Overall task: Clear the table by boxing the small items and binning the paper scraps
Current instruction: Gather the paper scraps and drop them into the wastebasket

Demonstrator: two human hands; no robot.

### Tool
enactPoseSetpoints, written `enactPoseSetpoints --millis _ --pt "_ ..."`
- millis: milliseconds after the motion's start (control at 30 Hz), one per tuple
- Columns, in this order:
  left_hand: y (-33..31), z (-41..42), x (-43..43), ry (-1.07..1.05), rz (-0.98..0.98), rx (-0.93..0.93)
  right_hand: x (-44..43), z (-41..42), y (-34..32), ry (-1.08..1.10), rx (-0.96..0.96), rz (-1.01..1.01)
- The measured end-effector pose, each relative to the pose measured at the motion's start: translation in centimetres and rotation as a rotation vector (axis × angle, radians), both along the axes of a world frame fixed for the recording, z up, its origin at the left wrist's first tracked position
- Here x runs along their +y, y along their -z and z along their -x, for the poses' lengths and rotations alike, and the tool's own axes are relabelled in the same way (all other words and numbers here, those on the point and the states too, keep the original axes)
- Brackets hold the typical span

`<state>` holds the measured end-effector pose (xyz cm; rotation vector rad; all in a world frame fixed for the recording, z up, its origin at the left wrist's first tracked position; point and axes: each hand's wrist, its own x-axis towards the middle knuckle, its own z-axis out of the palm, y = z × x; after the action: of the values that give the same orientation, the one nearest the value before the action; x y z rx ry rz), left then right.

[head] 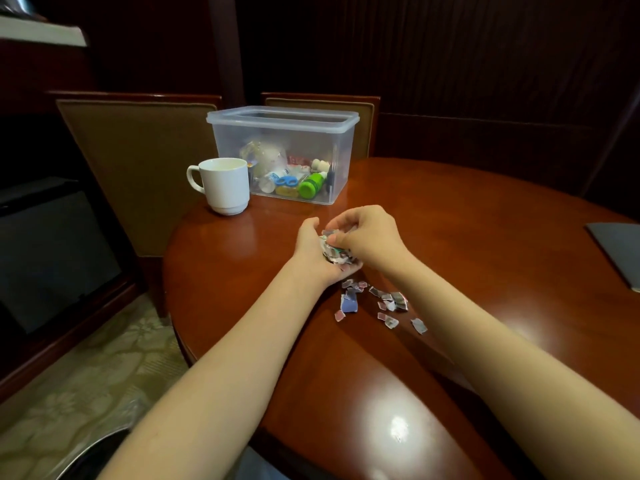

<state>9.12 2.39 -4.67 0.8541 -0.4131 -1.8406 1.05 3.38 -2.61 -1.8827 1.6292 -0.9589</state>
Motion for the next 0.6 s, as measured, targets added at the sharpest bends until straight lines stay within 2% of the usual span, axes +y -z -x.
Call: enactPoseSetpoints --millis 100,200,333,500,600 --pt "0.0 0.1 0.1 0.014 0.01 -0.047 0.3 0.2 0.7 0.009 0.045 0.156" --pt "0.0 0.5 0.2 0.018 -0.014 -0.009 0.0 0.1 1.3 0.041 0.158 0.194" --pt "0.5 0.9 0.4 0.042 0.003 0.014 -0.3 0.2 2.0 0.104 0.344 0.208" --pt "0.4 1.5 0.5 0.049 0.056 0.057 0.6 0.3 1.8 0.109 0.35 0.19" --pt "0.6 1.7 0.4 0.014 0.081 -0.006 1.2 0.5 1.8 0.106 0.424 0.172"
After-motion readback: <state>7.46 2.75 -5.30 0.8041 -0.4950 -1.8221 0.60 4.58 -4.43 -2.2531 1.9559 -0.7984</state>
